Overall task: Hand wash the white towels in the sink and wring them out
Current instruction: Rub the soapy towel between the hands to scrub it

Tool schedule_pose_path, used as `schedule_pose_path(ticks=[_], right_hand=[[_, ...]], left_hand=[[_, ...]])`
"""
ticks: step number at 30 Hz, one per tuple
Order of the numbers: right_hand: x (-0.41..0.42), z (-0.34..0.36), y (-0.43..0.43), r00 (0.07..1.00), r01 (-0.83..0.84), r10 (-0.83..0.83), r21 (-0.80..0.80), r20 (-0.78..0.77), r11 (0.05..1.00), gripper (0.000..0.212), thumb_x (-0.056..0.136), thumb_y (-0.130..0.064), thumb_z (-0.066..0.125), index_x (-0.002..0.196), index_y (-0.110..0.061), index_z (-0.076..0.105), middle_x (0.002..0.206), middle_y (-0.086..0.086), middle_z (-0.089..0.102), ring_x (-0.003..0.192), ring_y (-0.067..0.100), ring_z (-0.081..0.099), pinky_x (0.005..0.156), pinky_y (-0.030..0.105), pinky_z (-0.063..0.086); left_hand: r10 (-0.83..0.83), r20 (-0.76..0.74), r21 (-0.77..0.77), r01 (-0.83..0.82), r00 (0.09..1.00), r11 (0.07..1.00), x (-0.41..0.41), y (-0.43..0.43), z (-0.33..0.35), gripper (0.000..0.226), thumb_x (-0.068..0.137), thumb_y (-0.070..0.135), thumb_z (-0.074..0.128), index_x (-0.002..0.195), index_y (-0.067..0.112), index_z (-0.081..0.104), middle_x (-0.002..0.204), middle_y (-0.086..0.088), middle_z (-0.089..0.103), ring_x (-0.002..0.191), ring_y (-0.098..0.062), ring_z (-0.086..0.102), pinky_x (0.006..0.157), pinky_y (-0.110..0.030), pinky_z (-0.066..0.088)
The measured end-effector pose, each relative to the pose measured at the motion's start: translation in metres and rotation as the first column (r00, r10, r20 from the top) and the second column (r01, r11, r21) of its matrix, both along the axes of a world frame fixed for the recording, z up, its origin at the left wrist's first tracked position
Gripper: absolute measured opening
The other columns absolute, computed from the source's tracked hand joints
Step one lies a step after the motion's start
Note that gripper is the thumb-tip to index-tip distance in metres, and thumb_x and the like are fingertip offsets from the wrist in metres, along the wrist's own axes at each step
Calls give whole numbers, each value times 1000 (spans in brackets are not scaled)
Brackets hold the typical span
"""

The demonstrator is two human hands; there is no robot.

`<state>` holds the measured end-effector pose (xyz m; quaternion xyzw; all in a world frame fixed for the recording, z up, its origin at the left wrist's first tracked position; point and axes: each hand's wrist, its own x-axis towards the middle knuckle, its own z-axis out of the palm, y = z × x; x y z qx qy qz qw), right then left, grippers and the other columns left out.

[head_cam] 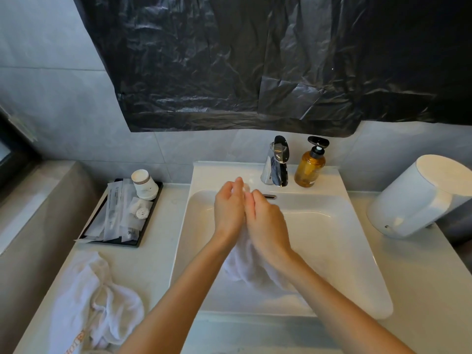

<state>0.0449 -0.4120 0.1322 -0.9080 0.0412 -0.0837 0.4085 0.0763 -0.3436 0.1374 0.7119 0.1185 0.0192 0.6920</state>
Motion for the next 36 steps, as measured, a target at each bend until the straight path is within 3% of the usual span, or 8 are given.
schedule_pose_path(ticks=[4, 9, 14, 18, 23, 27, 32, 36], right_hand=[[25, 3, -14, 977, 197, -189, 82, -94, 977, 40, 103, -39, 27, 91, -11, 53, 93, 16, 66, 92, 38, 59, 79, 45, 47], [-4, 4, 4, 998, 28, -29, -17, -50, 999, 35, 103, -41, 27, 86, -15, 44, 84, 15, 65, 81, 36, 61, 71, 46, 49], [26, 3, -13, 976, 198, -182, 140, -119, 970, 38, 103, -39, 29, 83, -12, 49, 85, 11, 63, 85, 33, 59, 72, 38, 43], [-3, 2, 2, 997, -8, 9, 9, -70, 1000, 34, 103, -38, 28, 85, -14, 44, 79, 13, 62, 77, 33, 60, 69, 45, 47], [31, 4, -16, 979, 175, -160, 126, -122, 976, 37, 103, -38, 31, 87, -12, 53, 87, 10, 65, 89, 32, 61, 79, 44, 48], [-2, 4, 3, 998, -35, 32, -56, -58, 998, 36, 103, -40, 27, 91, -12, 47, 83, 16, 65, 80, 34, 61, 71, 46, 49], [33, 7, -16, 984, 142, -134, 59, -118, 988, 32, 103, -36, 33, 85, -15, 50, 83, 7, 63, 84, 31, 60, 71, 38, 45], [0, 5, 2, 999, -16, 15, -11, -43, 1000, 37, 103, -43, 27, 85, -16, 45, 81, 12, 65, 79, 33, 61, 71, 44, 48]], left_hand=[[-109, -26, 54, 110, 994, 992, -16, -12, -6, 35, 100, 26, 45, 66, 14, 43, 62, -1, 46, 63, -14, 42, 63, -32, 37], [-8, 2, 60, 8, 1000, 998, 7, 2, -1, 38, 100, 27, 44, 65, 13, 41, 59, 1, 45, 61, -15, 41, 64, -33, 36], [-126, 2, 112, 125, 992, 986, -12, -14, -6, 37, 101, 27, 43, 66, 13, 45, 61, -1, 48, 62, -14, 42, 63, -32, 37], [0, -12, 67, 1, 1000, 998, 10, 0, -4, 35, 101, 27, 42, 71, 10, 45, 64, -5, 48, 64, -17, 43, 67, -35, 38], [-61, -15, 21, 62, 998, 998, -11, -16, -6, 40, 100, 29, 47, 64, 12, 43, 59, 0, 46, 61, -14, 41, 63, -32, 36], [49, -28, 10, -49, 998, 999, 11, -2, -6, 40, 100, 28, 45, 63, 13, 41, 57, 2, 46, 60, -15, 42, 66, -33, 36], [-4, 20, -24, 5, 1000, 1000, -8, -19, -8, 43, 100, 32, 49, 62, 13, 45, 57, 2, 50, 58, -10, 45, 61, -29, 39], [85, -31, -61, -87, 996, 994, 10, -6, -4, 39, 100, 26, 46, 63, 12, 43, 52, 4, 45, 55, -11, 41, 59, -30, 36]])
